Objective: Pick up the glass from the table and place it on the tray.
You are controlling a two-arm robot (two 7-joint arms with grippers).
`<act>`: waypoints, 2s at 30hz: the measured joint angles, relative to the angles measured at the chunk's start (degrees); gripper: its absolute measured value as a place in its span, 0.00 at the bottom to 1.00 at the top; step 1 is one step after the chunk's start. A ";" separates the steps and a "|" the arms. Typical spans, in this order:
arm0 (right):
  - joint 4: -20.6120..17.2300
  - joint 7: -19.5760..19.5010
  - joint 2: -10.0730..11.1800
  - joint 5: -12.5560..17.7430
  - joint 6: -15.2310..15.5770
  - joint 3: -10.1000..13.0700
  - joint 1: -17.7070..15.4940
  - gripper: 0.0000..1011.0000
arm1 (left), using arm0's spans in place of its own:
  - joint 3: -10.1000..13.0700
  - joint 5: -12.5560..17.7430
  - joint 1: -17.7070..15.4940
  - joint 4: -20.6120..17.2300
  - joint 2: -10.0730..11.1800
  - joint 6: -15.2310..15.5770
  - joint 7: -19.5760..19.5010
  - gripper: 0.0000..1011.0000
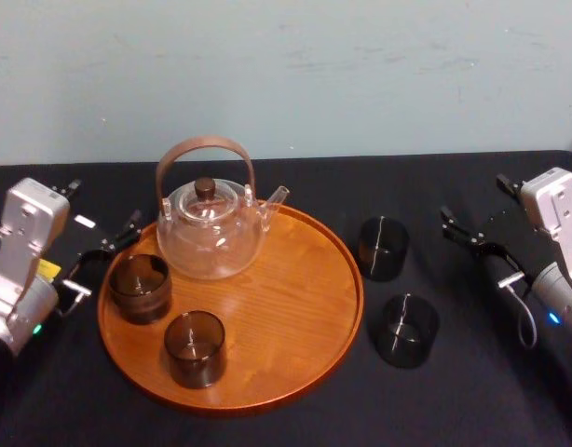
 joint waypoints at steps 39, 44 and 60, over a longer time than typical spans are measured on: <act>-5.27 5.82 2.85 3.02 1.18 3.71 -4.88 0.99 | 0.00 0.00 0.00 0.00 0.00 0.00 0.00 0.99; -7.84 7.92 4.39 4.76 2.18 5.29 -7.55 0.99 | 0.00 0.00 0.00 0.00 0.00 0.00 0.00 0.99; -14.68 13.53 9.58 9.17 6.17 9.77 -16.68 0.99 | 0.00 0.00 0.00 0.00 0.00 0.00 0.00 0.99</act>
